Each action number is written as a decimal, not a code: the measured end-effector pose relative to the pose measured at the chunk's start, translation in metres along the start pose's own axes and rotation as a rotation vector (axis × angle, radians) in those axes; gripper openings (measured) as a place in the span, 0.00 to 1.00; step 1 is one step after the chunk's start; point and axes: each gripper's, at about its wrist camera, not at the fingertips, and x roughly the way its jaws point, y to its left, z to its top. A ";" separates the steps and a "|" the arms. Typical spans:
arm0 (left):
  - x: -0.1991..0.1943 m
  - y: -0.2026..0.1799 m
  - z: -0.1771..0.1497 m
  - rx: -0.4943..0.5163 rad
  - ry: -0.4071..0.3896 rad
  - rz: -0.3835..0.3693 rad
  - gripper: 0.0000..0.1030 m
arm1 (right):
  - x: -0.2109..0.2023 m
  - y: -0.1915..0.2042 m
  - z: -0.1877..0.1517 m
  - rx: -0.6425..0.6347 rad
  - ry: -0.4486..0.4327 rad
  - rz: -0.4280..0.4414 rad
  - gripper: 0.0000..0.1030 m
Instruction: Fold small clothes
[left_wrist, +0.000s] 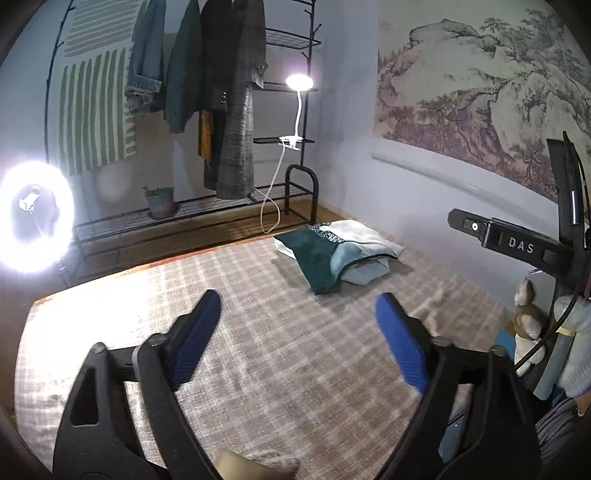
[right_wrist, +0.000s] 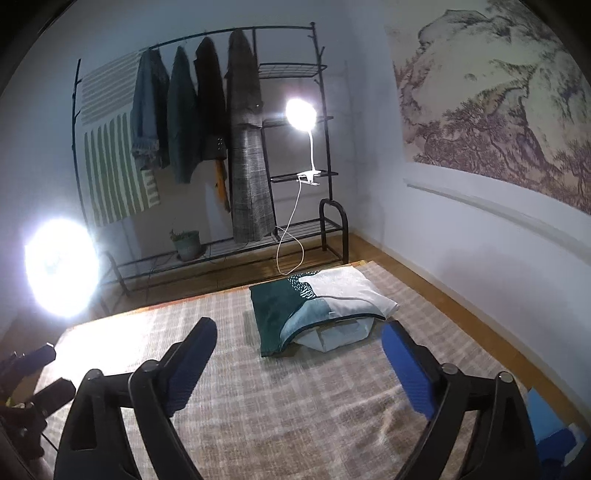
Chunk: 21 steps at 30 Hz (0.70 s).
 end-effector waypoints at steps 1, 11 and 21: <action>-0.001 0.001 -0.001 -0.003 -0.007 0.009 0.96 | 0.001 0.001 -0.001 -0.001 -0.001 0.001 0.99; -0.010 0.010 -0.009 -0.026 -0.031 0.067 1.00 | 0.012 0.008 -0.011 -0.026 0.017 -0.001 1.00; -0.010 0.009 -0.008 -0.020 -0.036 0.071 1.00 | 0.017 0.002 -0.016 -0.011 0.037 -0.014 1.00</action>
